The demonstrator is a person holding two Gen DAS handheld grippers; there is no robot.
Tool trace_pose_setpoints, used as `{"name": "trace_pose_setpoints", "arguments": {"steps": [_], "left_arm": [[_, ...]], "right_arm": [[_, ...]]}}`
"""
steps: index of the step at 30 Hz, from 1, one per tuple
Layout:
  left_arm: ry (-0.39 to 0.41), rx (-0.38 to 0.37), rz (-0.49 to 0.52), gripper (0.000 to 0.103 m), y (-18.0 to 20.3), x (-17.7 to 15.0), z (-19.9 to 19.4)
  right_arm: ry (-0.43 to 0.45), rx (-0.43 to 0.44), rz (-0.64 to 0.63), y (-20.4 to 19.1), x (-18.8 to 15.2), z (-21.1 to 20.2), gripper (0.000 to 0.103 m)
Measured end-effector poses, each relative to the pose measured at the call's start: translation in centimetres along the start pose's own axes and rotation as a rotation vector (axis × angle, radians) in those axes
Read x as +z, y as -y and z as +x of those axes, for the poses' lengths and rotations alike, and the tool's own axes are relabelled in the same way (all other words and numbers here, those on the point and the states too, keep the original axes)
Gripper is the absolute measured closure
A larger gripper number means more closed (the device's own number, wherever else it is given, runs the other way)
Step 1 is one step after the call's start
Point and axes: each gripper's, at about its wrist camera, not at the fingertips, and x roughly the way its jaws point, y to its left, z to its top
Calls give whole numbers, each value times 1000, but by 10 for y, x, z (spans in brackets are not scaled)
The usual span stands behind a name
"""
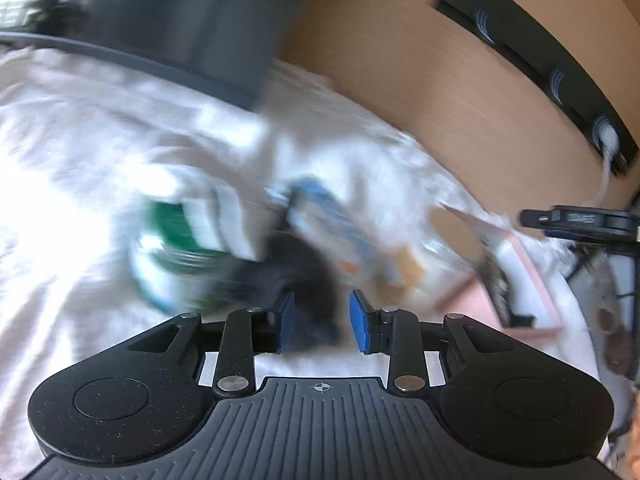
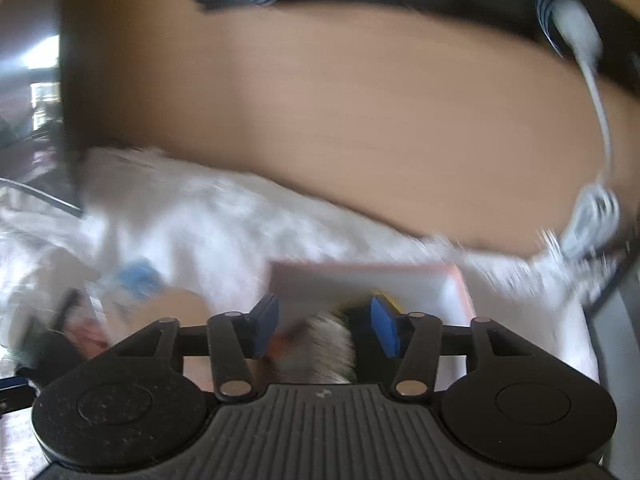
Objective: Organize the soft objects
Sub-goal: 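Lower the green cable into the pink box and open the right gripper, then grasp the white sock on the green-lidded jar with the left gripper while the right gripper grasps the black plush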
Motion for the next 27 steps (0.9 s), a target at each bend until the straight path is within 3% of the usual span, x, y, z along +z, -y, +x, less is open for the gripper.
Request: {"name": "trace_pose_setpoints", "arguments": {"steps": [6, 14, 19, 23, 27], "left_arm": [[90, 77, -76, 69, -65, 11, -39], [147, 121, -138, 69, -127, 11, -77], [138, 87, -145, 69, -146, 15, -84], [142, -14, -184, 70, -149, 21, -77], [129, -56, -221, 69, -144, 33, -63]], "right_arm": [[36, 112, -100, -93, 32, -14, 50], [-39, 291, -184, -200, 61, -4, 50], [-87, 372, -227, -242, 74, 1, 50], [-196, 447, -260, -268, 65, 22, 49], [-257, 425, -271, -273, 57, 41, 49]]}}
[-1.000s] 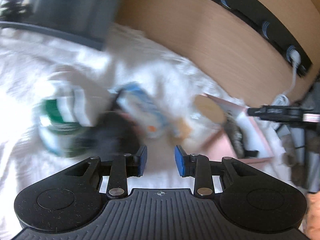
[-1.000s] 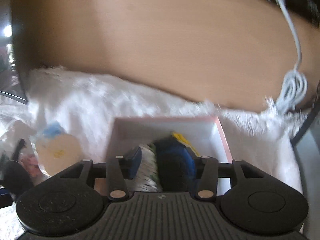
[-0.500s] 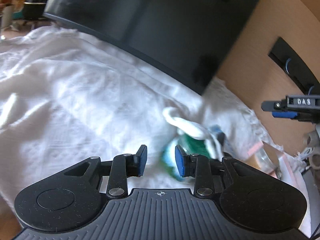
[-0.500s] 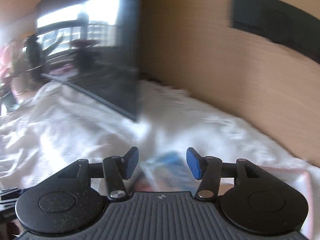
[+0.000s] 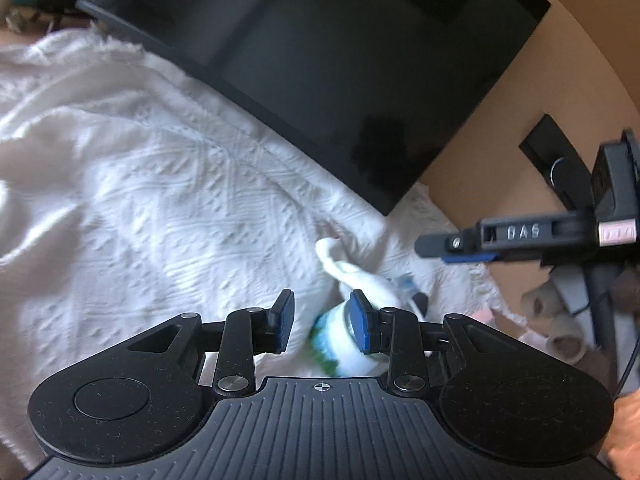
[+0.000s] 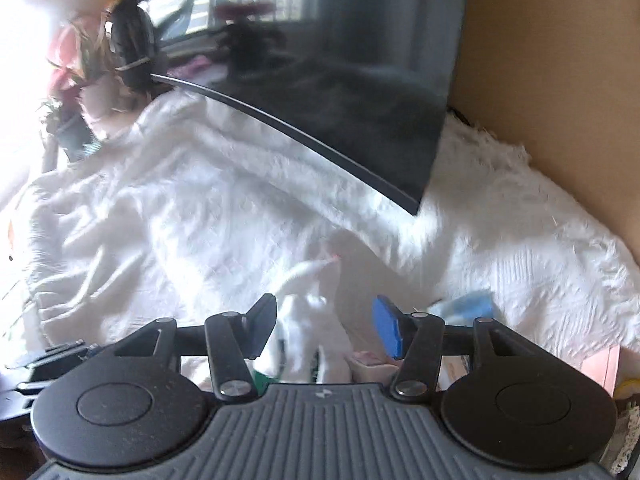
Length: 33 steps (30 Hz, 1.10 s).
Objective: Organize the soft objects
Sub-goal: 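Grasp the white sock on the green-lidded jar with the left gripper while the right gripper grasps the black plush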
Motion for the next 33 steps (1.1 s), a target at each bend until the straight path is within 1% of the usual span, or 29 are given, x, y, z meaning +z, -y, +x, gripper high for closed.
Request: {"name": "trace_pose_setpoints", "arguments": {"steps": [3, 4, 5, 7, 10, 11, 12, 15, 18, 20, 21, 22, 23, 24, 25, 27, 29, 31, 32, 33], "left_arm": [[-49, -53, -90, 69, 0, 16, 23], [-72, -67, -127, 70, 1, 22, 35], [-97, -70, -159, 70, 1, 29, 49], [-142, -48, -187, 70, 3, 41, 79], [-255, 69, -182, 70, 8, 53, 130], [-296, 84, -169, 70, 10, 54, 144], [-324, 75, -164, 71, 12, 54, 155], [-392, 40, -172, 69, 21, 55, 176], [-442, 46, -127, 69, 32, 55, 194], [-474, 56, -119, 69, 34, 53, 206], [-491, 55, -122, 71, 35, 51, 211], [-509, 45, -126, 79, 35, 48, 216], [-525, 28, -127, 83, 35, 46, 219], [-538, 12, -129, 86, 36, 45, 221], [-539, -10, -126, 86, 36, 44, 220], [-512, -51, -127, 88, 38, 44, 213], [-474, -87, -141, 88, 39, 45, 203], [-426, -120, -154, 90, 39, 47, 191], [-406, -136, -156, 90, 41, 47, 187], [-390, -145, -157, 90, 42, 48, 183]], "right_arm": [[9, 20, 38, 21, -2, -6, 49], [18, 15, 43, 28, -6, -11, 49], [31, 4, 34, 34, -10, -16, 49], [62, -21, -2, 43, -22, -27, 49], [93, -46, -28, 58, -42, -47, 49], [102, -53, -30, 64, -49, -54, 49], [111, -60, -36, 67, -55, -60, 49], [146, -86, -55, 78, -75, -75, 49], [142, -46, -71, 82, -97, -78, 46], [114, -16, -83, 78, -111, -69, 46], [94, -1, -89, 72, -117, -62, 46], [74, 9, -94, 67, -122, -54, 46], [63, 15, -100, 61, -126, -46, 46], [58, 19, -110, 56, -129, -39, 46], [58, 23, -121, 52, -130, -31, 46], [59, 25, -134, 46, -128, -15, 45], [38, 37, -121, 47, -121, 3, 36], [12, 67, -94, 50, -118, 16, 35], [11, 70, -81, 51, -116, 21, 33], [16, 60, -72, 50, -116, 24, 33]]}}
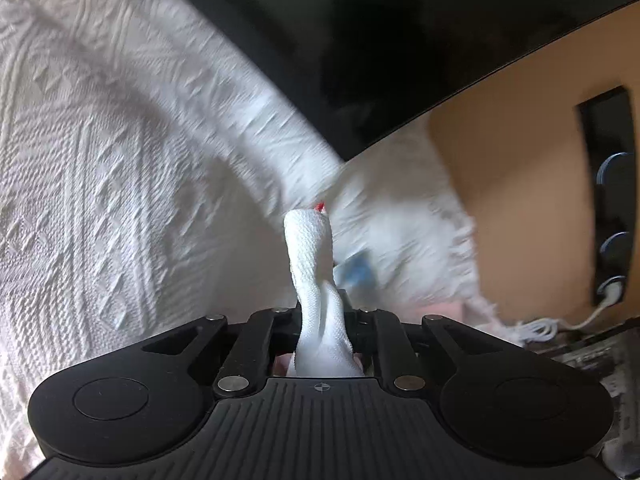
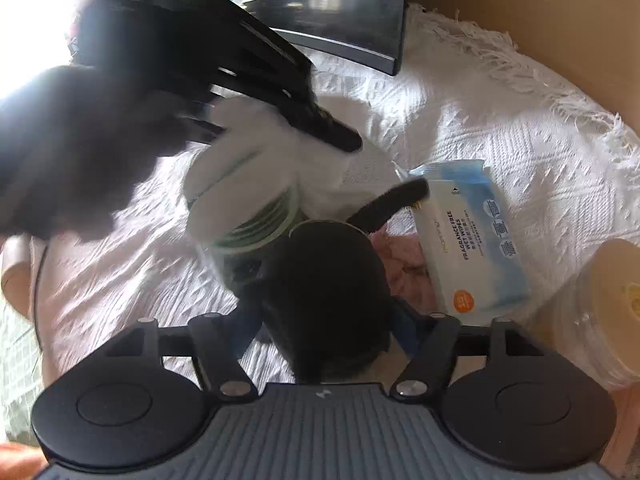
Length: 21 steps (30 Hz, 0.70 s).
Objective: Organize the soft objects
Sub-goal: 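Grasp the white sock on the green-lidded jar with the left gripper while the right gripper grasps the black plush, then carry the white sock with the left gripper while the right gripper carries the black plush toward the box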
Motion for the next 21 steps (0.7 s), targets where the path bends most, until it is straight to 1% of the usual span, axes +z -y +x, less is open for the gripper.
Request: {"name": "trace_pose_setpoints", "arguments": {"steps": [2, 5, 7, 9, 15, 21], "left_arm": [[22, -6, 33, 91, 8, -3, -6], [50, 46, 114, 91, 23, -8, -15], [62, 61, 142, 91, 30, -14, -22], [76, 60, 157, 91, 37, -19, -29], [140, 31, 207, 91, 67, -29, -57], [283, -19, 282, 91, 113, -33, -98]], "right_arm": [[-9, -17, -2, -2, 3, 4, 34], [-13, -39, -35, -7, 5, -1, 38], [-4, -53, -40, -9, 2, -8, 39], [15, -62, -25, -7, -2, -20, 39], [120, -114, -17, -3, -1, -78, 39], [228, -165, 10, 6, 7, -128, 39]]}}
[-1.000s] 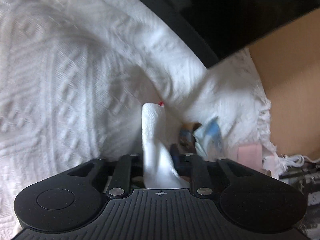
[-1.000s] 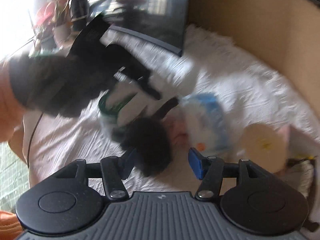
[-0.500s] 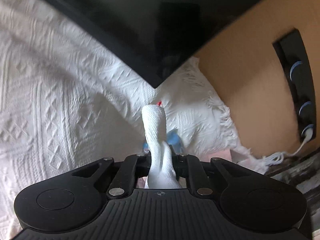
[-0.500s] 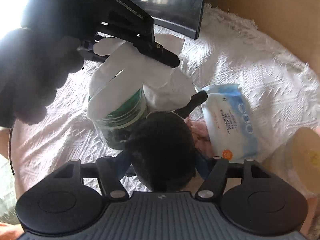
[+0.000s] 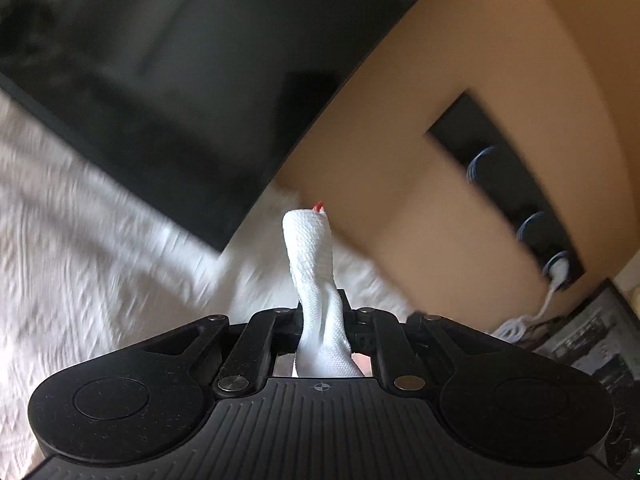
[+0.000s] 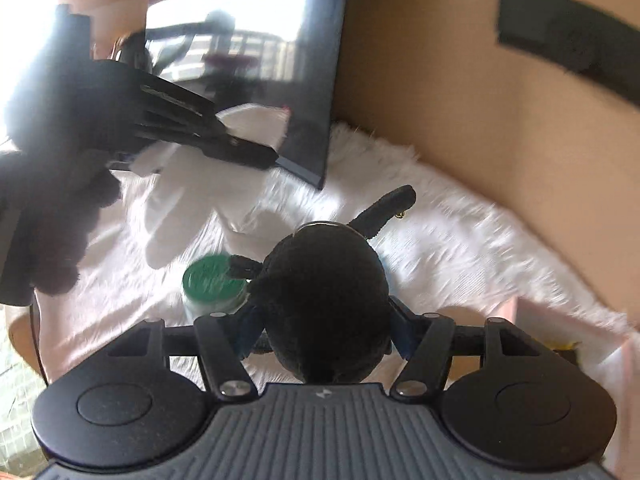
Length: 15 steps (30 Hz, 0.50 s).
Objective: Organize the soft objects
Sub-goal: 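Carry the white sock with the left gripper while the right gripper carries the black plush toward the box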
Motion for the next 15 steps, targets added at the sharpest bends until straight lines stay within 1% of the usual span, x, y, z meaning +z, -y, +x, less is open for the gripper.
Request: {"name": "trace_pose_setpoints", "arguments": {"steps": [4, 7, 12, 15], "left_arm": [[72, -23, 44, 91, 30, 11, -15], [102, -43, 67, 91, 51, 14, -21], [108, -73, 108, 91, 88, 9, -18], [88, -106, 132, 91, 107, 0, -14]], "right_arm": [[55, -13, 46, 18, 10, -27, 39], [113, -33, 68, 35, 15, -53, 39], [198, -97, 87, 68, 17, -95, 39], [236, -148, 106, 89, 13, -117, 39]]}}
